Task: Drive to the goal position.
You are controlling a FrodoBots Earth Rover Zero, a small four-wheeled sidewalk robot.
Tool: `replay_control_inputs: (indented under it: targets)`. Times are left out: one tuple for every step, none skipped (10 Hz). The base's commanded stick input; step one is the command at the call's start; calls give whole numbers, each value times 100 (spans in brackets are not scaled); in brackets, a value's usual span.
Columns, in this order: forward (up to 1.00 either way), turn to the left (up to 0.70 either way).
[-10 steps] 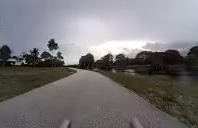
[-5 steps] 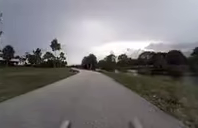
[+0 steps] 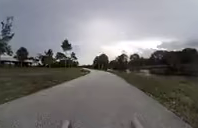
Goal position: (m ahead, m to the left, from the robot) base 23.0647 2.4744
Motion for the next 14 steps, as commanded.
replay_control_inputs:
  targets:
    - [85, 34]
    - [85, 34]
    - [85, 34]
    - [85, 34]
    - [85, 0]
    - [85, 0]
    - [85, 0]
    - [85, 0]
    - [85, 0]
    - [85, 0]
    - [85, -20]
    - [85, -34]
    - [85, -34]
    - [85, -34]
